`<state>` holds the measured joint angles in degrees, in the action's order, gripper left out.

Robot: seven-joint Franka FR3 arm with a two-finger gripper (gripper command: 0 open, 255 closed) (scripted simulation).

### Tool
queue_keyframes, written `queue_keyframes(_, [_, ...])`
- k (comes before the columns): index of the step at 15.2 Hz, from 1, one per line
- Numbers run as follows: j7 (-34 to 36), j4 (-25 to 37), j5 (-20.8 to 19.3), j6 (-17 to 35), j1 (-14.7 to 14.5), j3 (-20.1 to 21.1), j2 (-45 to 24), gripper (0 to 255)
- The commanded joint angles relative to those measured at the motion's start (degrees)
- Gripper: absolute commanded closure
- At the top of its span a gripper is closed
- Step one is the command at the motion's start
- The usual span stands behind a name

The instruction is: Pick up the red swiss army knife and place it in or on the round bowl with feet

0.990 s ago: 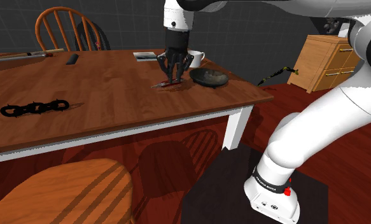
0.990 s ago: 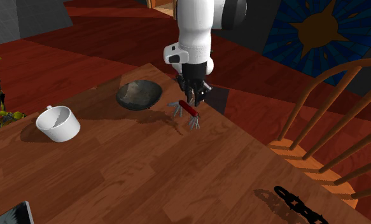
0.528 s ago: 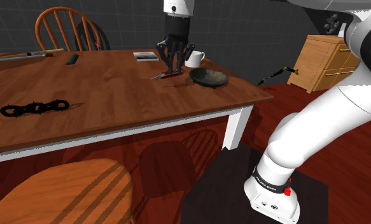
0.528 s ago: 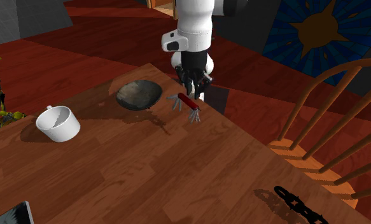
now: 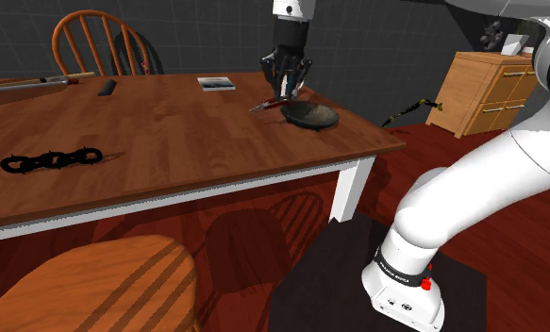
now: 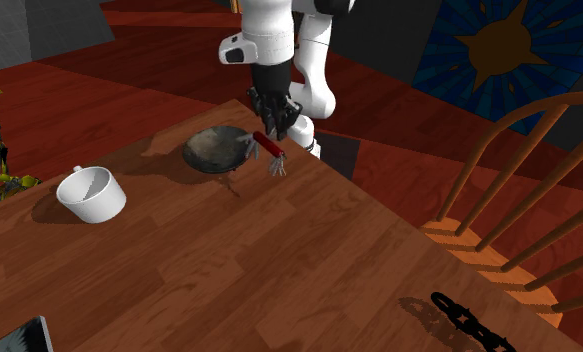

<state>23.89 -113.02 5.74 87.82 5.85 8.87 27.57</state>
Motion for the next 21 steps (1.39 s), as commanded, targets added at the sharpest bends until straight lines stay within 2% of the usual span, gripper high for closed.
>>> queue_keyframes(1, [-3.2,-1.5,-0.9,-0.1,0.8,-2.5,1.4,255])
queue_keyframes(8, [-13.0,-3.0,-4.3,-1.1,3.6,-10.2,3.4,255])
queue_keyframes(9, [-15.8,-2.8,-5.4,-1.3,4.4,-12.4,3.4,255])
queue_keyframes(21, [-16.0,-14.1,-5.6,7.5,4.6,-12.5,5.8,255])
